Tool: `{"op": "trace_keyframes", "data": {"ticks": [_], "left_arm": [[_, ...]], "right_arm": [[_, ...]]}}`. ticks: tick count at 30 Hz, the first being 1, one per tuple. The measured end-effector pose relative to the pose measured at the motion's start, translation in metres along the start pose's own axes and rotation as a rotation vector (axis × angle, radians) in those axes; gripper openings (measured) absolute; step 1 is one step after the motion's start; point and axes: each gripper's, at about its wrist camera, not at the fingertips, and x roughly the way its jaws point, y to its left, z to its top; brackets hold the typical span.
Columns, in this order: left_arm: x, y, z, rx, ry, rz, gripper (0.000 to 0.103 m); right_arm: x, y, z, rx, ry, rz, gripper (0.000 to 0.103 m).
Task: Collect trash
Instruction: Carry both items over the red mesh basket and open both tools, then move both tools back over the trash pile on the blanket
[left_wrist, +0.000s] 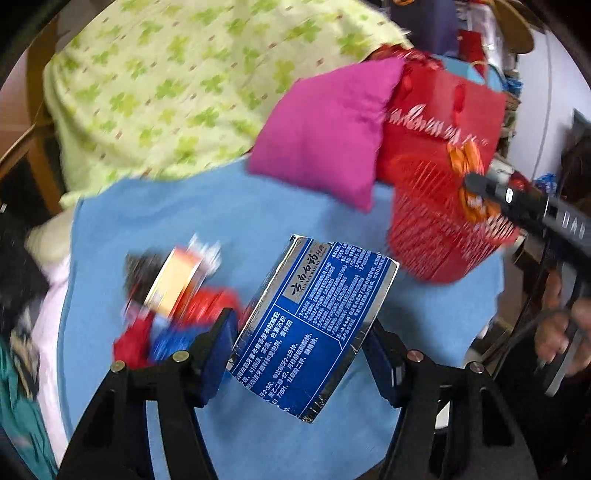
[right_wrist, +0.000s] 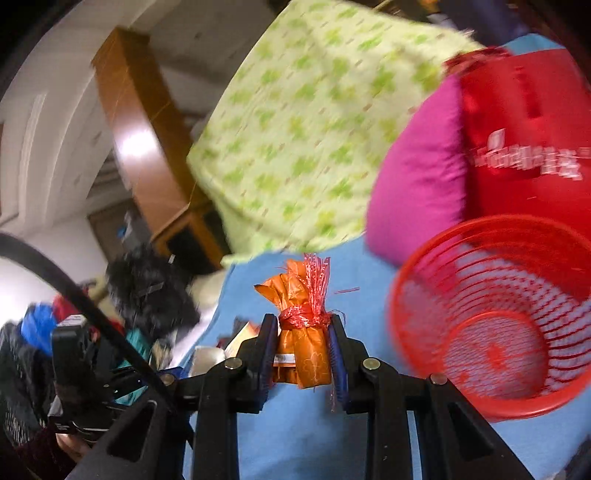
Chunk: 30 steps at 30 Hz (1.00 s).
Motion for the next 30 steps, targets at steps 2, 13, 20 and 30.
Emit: {"op": "trace_keyframes", "data": {"ticks": [2,13,20,30], "left_arm": [[0.001,-0.016,0.024,0.015,-0.026,-0.033,0.068],[0.045,-0.121,0.128,0.109,-0.044,-0.154,0.069],[0.088,-0.146,0.145,0.086,0.044,-0.195,0.072],[0.061,-0.080,0.107,-0.002,0.010,-0.097,0.075]], "right_arm": [[-0.014,-0.018,0.009,0.042,-0.038,-0.018,0.029],[-0.065,-0.119,0.023,0.293,-0.119,-0.149,0.031],[-0.064,-0.146,0.019,0.372,-0.079,-0.170,0.033],[-0.055,-0.111,0.028,0.268,-0.101,-0.148,0.066]]}}
